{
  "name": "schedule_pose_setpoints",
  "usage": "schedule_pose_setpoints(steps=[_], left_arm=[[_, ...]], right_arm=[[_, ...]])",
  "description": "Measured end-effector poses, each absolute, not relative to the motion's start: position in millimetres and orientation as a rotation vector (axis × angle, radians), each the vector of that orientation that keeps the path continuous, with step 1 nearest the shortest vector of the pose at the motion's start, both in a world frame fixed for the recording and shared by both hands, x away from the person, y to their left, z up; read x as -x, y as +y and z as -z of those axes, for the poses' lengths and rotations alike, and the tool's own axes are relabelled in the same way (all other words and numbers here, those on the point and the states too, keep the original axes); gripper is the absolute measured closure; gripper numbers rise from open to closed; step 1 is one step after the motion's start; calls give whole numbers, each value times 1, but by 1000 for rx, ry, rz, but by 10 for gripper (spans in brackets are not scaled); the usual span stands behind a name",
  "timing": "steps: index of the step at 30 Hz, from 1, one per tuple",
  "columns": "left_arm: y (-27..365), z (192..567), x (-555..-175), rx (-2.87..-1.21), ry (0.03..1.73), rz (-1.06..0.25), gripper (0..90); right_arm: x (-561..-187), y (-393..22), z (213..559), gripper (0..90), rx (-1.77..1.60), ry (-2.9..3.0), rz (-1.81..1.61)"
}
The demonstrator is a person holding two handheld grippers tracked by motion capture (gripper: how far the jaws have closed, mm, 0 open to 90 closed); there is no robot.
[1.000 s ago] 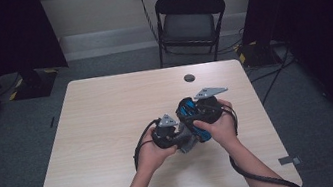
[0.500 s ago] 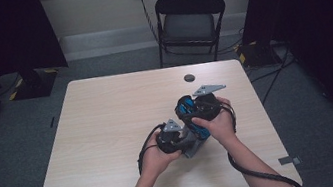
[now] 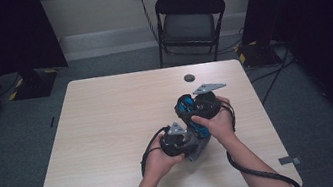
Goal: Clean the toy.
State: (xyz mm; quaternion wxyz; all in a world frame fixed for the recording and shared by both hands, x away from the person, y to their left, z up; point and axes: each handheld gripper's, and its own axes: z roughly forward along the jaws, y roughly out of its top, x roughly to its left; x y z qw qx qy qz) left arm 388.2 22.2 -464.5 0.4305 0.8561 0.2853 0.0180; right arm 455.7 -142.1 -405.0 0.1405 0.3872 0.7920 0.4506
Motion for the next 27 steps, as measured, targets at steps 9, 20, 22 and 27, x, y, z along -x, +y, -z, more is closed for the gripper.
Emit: schedule_pose_setpoints(steps=[9,20,22,27], left_arm=[[15,467,-385,-2149,687,-28,732],[3,470,-377,-2203,609,1,736],[3,469,-377,-2209,604,-2,736],[13,464,-381,-2202,631,-34,736]], right_arm=[[-457,-142,401,254,-1125,2277,-1309],[-459,-143,394,254,-1117,2247,-1317],[-459,-144,393,254,-1116,2246,-1319],[-457,-151,394,254,-1112,2248,-1312]])
